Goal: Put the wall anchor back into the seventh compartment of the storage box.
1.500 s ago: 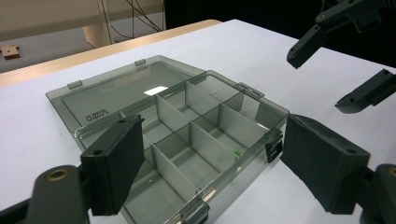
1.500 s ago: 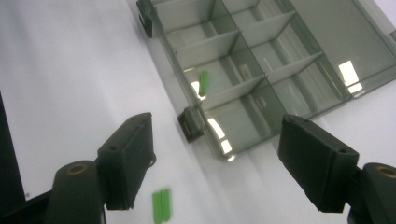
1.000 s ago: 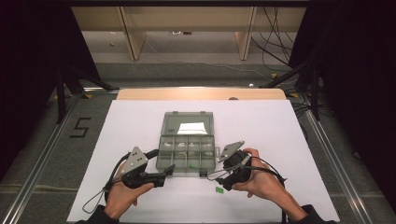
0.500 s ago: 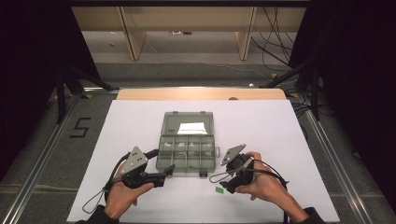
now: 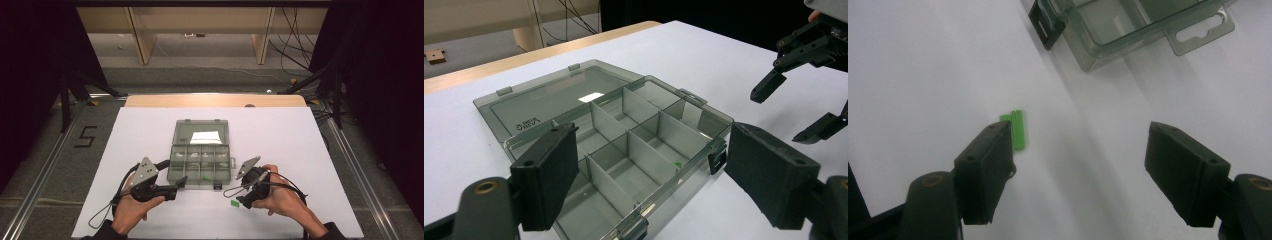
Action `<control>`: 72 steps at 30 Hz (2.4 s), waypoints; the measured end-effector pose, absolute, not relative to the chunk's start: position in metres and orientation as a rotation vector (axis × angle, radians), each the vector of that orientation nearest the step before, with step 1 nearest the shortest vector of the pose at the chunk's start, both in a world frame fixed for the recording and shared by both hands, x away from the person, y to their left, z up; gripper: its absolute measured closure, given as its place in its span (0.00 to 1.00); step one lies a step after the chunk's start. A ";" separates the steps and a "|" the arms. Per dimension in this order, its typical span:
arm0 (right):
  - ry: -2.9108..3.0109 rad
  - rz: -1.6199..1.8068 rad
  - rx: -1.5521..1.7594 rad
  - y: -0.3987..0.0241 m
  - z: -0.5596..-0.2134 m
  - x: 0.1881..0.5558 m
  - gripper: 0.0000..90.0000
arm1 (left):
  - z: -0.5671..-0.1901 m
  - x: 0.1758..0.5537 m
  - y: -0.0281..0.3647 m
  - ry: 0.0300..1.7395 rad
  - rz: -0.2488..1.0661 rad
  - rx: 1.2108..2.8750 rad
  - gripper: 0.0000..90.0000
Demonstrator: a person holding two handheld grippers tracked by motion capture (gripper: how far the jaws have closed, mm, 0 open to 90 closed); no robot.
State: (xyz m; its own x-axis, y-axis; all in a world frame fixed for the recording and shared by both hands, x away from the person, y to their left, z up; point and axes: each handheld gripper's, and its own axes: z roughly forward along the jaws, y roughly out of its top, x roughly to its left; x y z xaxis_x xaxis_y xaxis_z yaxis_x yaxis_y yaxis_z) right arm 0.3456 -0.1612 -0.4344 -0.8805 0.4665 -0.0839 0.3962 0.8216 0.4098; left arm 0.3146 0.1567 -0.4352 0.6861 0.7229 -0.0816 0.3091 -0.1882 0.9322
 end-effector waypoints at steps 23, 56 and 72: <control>2.866 0.518 0.674 -0.158 -0.448 0.348 0.36 | -0.435 0.315 0.157 0.820 0.463 1.779 0.22; 2.975 0.513 0.540 -0.143 -0.457 0.348 0.66 | -0.435 0.315 0.157 0.821 0.462 1.784 0.23; 3.019 0.476 0.475 -0.135 -0.459 0.348 0.83 | -0.436 0.316 0.156 0.809 0.459 1.784 0.23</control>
